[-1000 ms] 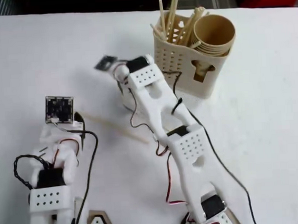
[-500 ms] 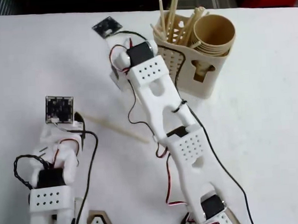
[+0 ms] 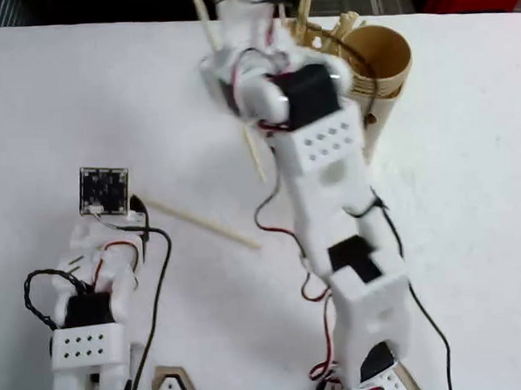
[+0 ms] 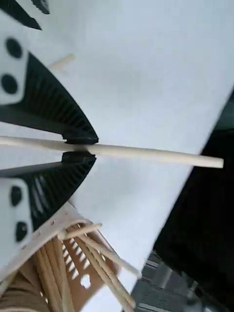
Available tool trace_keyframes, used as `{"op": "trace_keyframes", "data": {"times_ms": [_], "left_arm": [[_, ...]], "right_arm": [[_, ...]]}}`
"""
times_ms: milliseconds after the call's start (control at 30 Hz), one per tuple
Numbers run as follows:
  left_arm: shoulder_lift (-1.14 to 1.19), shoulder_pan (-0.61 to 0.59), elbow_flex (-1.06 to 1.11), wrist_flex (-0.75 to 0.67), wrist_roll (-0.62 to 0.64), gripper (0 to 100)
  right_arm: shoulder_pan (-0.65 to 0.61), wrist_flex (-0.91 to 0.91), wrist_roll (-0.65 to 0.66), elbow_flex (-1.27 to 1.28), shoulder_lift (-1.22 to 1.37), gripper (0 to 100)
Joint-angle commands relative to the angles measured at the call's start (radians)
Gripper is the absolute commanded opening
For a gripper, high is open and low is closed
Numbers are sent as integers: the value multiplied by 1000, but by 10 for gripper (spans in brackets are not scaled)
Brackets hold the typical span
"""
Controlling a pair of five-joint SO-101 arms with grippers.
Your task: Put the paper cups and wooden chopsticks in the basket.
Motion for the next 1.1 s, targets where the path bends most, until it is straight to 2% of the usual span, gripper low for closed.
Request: {"op": "trace_keyframes", "data": {"times_ms": [0,167,267,467,833,1067], "left_arm": [[-19,-8,-8,-26,0,109],[-19,-8,-8,-26,0,109],[-19,-8,-8,-26,0,109],[-19,-8,-8,-26,0,109],[-19,-8,-8,-26,0,109],[-19,-8,-8,-26,0,109]], "right_arm": [[38,-77,-11,-52,-131,17],[97,-180,-11,-51,-202,17],[114,-182,-11,-52,-211,17],[114,-111,-11,-112,-217,17],[90,153,-11,-324,-217,17],[114,165,-11,-364,-225,17]]}}
